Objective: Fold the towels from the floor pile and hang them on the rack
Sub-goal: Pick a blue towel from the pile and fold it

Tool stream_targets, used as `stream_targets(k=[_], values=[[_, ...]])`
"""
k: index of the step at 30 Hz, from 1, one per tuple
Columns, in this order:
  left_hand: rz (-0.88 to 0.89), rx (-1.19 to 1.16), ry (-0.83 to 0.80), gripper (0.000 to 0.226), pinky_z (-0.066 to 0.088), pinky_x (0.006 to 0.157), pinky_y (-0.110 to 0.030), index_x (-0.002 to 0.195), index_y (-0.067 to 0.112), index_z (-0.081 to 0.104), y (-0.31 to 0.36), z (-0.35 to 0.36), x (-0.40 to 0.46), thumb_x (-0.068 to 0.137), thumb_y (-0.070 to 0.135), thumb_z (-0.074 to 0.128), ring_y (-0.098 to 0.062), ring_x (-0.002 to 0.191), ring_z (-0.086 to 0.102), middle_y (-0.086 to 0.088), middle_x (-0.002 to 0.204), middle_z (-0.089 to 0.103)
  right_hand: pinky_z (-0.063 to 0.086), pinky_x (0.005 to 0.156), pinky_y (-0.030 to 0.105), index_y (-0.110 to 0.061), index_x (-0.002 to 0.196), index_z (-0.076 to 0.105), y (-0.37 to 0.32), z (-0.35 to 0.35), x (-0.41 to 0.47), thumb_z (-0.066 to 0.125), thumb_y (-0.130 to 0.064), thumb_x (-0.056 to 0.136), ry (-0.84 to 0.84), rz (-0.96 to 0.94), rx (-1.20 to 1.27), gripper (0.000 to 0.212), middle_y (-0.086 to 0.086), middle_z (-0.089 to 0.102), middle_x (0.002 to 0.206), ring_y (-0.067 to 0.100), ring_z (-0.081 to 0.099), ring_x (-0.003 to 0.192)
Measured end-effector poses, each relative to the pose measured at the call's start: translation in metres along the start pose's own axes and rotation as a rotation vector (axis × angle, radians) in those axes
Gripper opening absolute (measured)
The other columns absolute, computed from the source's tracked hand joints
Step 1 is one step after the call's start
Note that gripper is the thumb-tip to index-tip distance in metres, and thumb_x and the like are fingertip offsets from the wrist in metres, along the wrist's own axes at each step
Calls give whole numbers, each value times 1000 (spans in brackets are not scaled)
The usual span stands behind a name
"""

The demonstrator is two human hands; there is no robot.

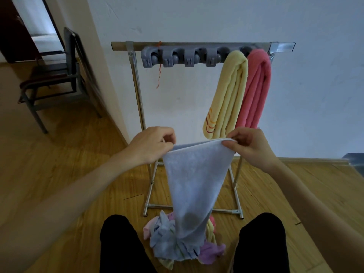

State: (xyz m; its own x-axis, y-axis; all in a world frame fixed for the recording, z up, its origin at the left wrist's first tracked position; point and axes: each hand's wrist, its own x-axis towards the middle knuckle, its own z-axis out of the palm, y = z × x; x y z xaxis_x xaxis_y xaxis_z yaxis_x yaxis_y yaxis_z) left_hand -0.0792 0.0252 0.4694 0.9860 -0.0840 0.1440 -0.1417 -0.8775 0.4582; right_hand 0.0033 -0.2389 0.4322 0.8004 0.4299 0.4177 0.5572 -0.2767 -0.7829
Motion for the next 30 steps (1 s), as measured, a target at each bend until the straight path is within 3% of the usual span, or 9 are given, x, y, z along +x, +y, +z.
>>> stream_targets(k=[2,5,8,11,16,19,22,26,30], values=[[70,-118,-69,27,44,67,-25,99,29,61,4,5,-1,90,6,49,-7,82,57,10,87,60,50,61,35,-5,80,68,1,7,3,71,-9,82,40,24,-5,6,12,66,69,18,60,63],[161,-176,-198,35,48,78,-26,121,40,54,13,11,-2,98,16,45,-9,91,56,9,102,60,44,55,26,-5,74,65,-2,17,8,71,-8,81,107,26,-36,9,12,62,63,10,53,57],[240,-164,-303,40,41,85,-22,117,34,60,19,10,-4,94,8,39,-8,99,50,8,107,55,42,54,20,-4,74,65,-7,22,14,72,-7,80,118,14,-44,10,8,60,61,7,51,56],[239,-182,-412,36,41,78,-16,107,23,67,23,0,-6,85,8,42,-5,93,49,5,98,54,44,55,24,-2,75,65,-9,24,18,71,-7,81,84,6,-19,9,12,62,64,11,53,59],[313,-132,-583,50,53,77,-24,123,20,63,28,-12,-9,78,0,54,-8,89,57,4,101,59,49,61,17,-6,78,67,-12,30,25,73,-7,81,3,-28,26,6,1,64,70,7,59,65],[424,1,-527,42,51,77,-22,121,19,65,26,-9,-7,84,0,58,-10,86,58,0,96,63,51,64,18,-8,81,68,-10,35,26,74,-9,80,-20,-27,32,6,-2,66,72,9,62,68],[567,96,-317,18,43,70,-10,102,16,74,23,-5,-6,86,12,65,3,74,53,12,81,56,51,63,18,-7,81,69,-8,36,25,75,-8,79,-21,-12,70,7,1,66,71,9,61,66],[772,243,-89,20,40,72,-24,83,13,67,23,-1,-8,90,27,54,-8,84,45,0,95,53,49,57,16,-6,81,69,-8,32,23,75,-7,78,-27,32,112,7,1,66,68,7,58,58],[862,225,-197,25,43,87,-38,82,8,60,31,1,-4,93,21,42,-23,88,58,-7,91,63,44,47,17,1,82,69,-13,28,22,77,-9,77,-46,56,113,14,4,64,59,14,55,46]])
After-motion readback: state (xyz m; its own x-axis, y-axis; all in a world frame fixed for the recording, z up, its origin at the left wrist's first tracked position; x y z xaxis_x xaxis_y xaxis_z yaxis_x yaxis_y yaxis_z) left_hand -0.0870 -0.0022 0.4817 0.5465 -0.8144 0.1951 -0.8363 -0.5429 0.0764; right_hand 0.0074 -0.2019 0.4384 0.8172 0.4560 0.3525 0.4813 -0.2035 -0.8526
